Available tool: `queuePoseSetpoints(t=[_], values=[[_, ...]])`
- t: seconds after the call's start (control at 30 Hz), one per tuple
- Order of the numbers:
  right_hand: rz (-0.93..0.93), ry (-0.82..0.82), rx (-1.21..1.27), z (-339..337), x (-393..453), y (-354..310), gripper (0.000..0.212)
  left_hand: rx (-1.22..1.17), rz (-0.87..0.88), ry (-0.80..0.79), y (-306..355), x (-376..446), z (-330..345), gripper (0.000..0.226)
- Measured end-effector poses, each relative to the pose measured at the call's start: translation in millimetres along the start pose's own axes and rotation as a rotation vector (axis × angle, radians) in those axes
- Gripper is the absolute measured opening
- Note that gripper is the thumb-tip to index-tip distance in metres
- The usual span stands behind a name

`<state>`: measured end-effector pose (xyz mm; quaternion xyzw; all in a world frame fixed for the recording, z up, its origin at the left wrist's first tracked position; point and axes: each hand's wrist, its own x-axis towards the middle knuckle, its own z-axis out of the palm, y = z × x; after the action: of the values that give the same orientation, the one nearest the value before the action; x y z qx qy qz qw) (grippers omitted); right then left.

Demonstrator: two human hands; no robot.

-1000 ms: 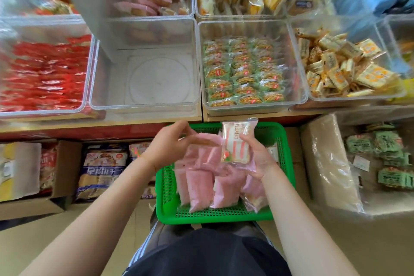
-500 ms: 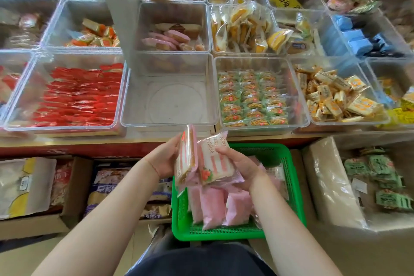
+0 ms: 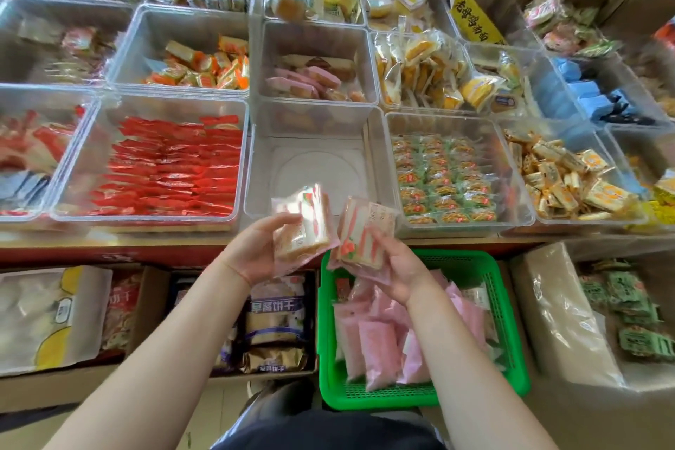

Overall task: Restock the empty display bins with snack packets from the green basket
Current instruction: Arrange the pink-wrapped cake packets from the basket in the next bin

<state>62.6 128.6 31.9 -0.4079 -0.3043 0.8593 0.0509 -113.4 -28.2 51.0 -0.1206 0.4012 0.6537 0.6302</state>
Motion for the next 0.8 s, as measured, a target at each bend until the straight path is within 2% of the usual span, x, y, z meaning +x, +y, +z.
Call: queuePoseSetpoints(t=[0.07,0.2,0.3,0.33,0.4,0.47,0.57,0.63,0.73,0.8], values=[[-0.075,0.063,-0.112,6.7,13.5,-14.5,0.041,0.16,0.137,0.084,18.3,1.8,3.3,0.037],[-0.31,0.212,-0.369,20.0,37.0,-58.8,0.035,0.619,0.649,0.329,50.9,20.3,25.3,0.025],[-0.501,0.309,-0.697,28.1,58.5,-84.4,0.039,1.112,0.819,0.416,66.1,58.8,26.4,0.019],[-0.532,0.311,-0.803,29.7,67.7,-88.1,0.04,1.346,0.786,0.439,68.2,76.4,22.2,0.023],[-0.554,0.287,-1.038,30.7,85.1,-89.5,0.038,1.788,0.603,0.486,65.7,104.5,13.5,0.031],[-0.579,0.249,-1.268,28.0,99.3,-85.2,0.033,2.02,0.437,0.482,59.3,123.6,5.4,0.038],[-0.654,0.205,-1.549,25.8,114.8,-77.7,0.037,2.13,0.174,0.441,52.0,134.9,3.4,0.039],[-0.626,0.2,-1.739,26.7,123.1,-73.1,0.05,2.113,-0.012,0.396,51.9,137.9,4.1,0.035],[-0.393,0.129,-1.9,31.5,127.1,-68.9,0.063,2.079,-0.161,0.304,55.8,138.4,3.0,0.047],[-0.231,0.042,-1.946,38.1,126.2,-70.3,0.059,2.091,-0.192,0.239,57.8,138.7,3.0,0.05]])
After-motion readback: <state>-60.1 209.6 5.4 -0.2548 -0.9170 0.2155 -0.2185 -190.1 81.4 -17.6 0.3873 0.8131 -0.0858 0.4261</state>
